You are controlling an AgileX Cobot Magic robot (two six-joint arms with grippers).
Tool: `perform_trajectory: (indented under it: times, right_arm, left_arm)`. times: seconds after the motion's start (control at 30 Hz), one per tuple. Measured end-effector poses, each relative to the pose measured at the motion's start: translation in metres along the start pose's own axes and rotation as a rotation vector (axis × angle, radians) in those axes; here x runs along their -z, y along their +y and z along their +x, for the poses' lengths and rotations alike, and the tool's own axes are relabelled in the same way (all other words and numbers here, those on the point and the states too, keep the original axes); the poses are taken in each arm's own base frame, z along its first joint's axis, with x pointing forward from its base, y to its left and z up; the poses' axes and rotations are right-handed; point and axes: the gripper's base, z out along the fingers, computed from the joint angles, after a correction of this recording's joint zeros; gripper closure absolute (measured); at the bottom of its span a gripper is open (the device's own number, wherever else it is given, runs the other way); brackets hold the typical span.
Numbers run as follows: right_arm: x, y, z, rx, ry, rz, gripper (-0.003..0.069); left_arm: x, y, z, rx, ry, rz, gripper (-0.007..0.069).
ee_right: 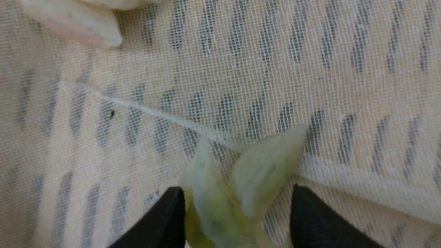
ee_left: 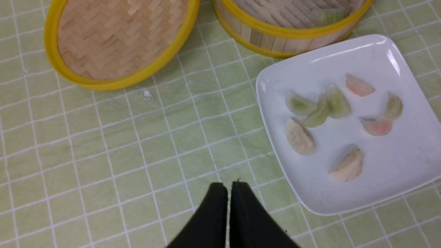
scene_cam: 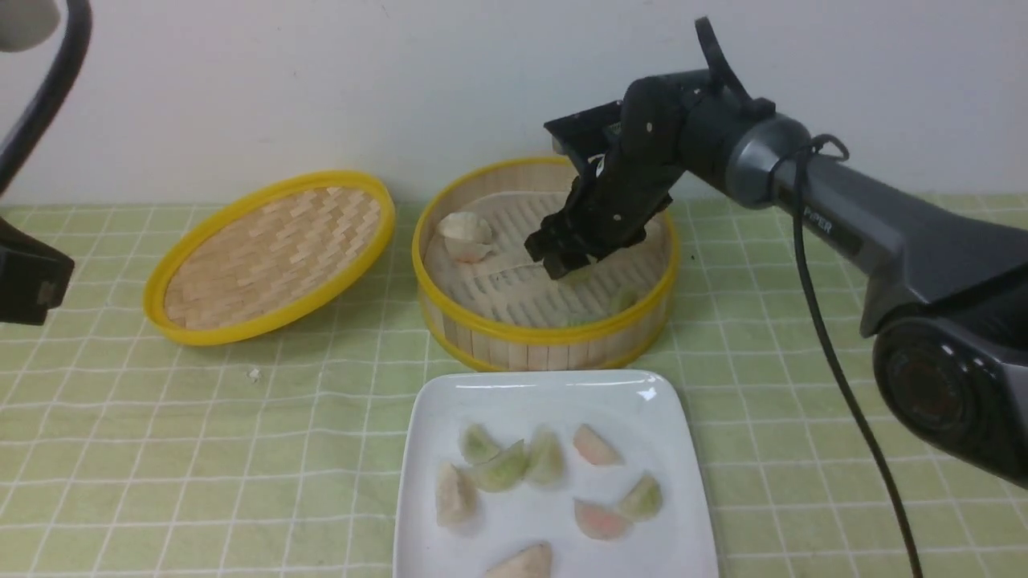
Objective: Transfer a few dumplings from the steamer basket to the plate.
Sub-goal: Use the right arm to grab a dumpling from inside the steamer, then use the right arm to put the dumpling into the plate
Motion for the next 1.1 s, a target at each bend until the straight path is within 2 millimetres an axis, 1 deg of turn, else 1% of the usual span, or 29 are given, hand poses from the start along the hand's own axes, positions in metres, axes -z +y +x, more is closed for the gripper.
perform_trajectory:
  times: [0.07,0.1,0.23,0.4,0.43,0.5,0.53,0.57,0.63,0.67,0.73,0.8,0.83,0.87,0.93,0.97,1.0,1.07,1.1]
  right_arm:
    - [0.011,0.001,-0.005,0.0,0.009,0.0,0.0302]
    - [0.021,0.002,-0.009,0.0,0.003,0.0,0.0302]
    - [0.044,0.004,-0.022,-0.01,-0.063,0.004,0.0302]
    - [0.063,0.006,-0.024,-0.018,-0.078,0.004,0.0302]
    - [0.072,0.007,-0.024,-0.018,-0.082,0.003,0.0302]
    - [0.078,0.008,-0.02,-0.021,-0.068,0.001,0.0302]
    - [0.088,0.009,-0.018,-0.02,-0.069,0.001,0.0302]
    - [0.1,0.011,-0.01,-0.023,-0.042,-0.001,0.0302]
    - [0.118,0.013,0.002,-0.027,-0.018,-0.003,0.0302]
    - [0.131,0.015,0.008,-0.029,-0.016,-0.007,0.0302]
    - [0.142,0.02,0.027,-0.041,0.031,-0.03,0.0302]
    - [0.149,0.028,0.045,-0.045,0.07,-0.061,0.0302]
    - [0.151,0.035,0.062,-0.042,0.113,-0.089,0.0302]
    - [0.149,0.042,0.072,-0.04,0.143,-0.114,0.0302]
    - [0.14,0.06,0.098,-0.017,0.223,-0.158,0.0302]
    - [0.139,0.064,0.101,-0.012,0.229,-0.166,0.0302]
    - [0.128,0.076,0.114,0.008,0.261,-0.182,0.0302]
    - [0.115,0.09,0.129,0.034,0.288,-0.188,0.0302]
    - [0.11,0.094,0.133,0.041,0.284,-0.188,0.0302]
  left_arm:
    - [0.0,0.0,0.0,0.001,0.0,0.0,0.0631]
    - [0.0,0.0,0.0,0.001,0.0,0.0,0.0631]
    - [0.0,0.0,0.0,0.001,0.0,0.0,0.0631]
    - [0.001,0.0,0.0,0.001,-0.002,-0.001,0.0631]
    - [0.001,0.0,0.001,0.001,-0.004,-0.001,0.0631]
    - [0.003,0.0,0.001,0.001,-0.01,-0.001,0.0631]
    - [0.004,0.0,0.002,0.001,-0.012,-0.001,0.0631]
    - [0.006,0.0,0.002,0.001,-0.018,0.0,0.0631]
    - [0.007,0.0,0.003,0.001,-0.02,0.0,0.0631]
    - [0.007,0.0,0.003,0.001,-0.021,0.0,0.0631]
    - [0.007,0.0,0.003,0.001,-0.021,0.0,0.0631]
    - [0.007,0.0,0.003,0.001,-0.021,0.0,0.0631]
    - [0.007,0.0,0.003,0.001,-0.021,0.0,0.0631]
    - [0.007,0.0,0.003,0.001,-0.021,0.0,0.0631]
    - [0.007,0.0,0.003,0.001,-0.02,0.001,0.0631]
    - [0.007,0.0,0.003,0.001,-0.02,0.002,0.0631]
    - [0.007,0.0,0.003,0.002,-0.018,0.003,0.0631]
    - [0.007,-0.001,0.003,0.002,-0.018,0.004,0.0631]
    - [0.007,-0.001,0.003,0.002,-0.017,0.004,0.0631]
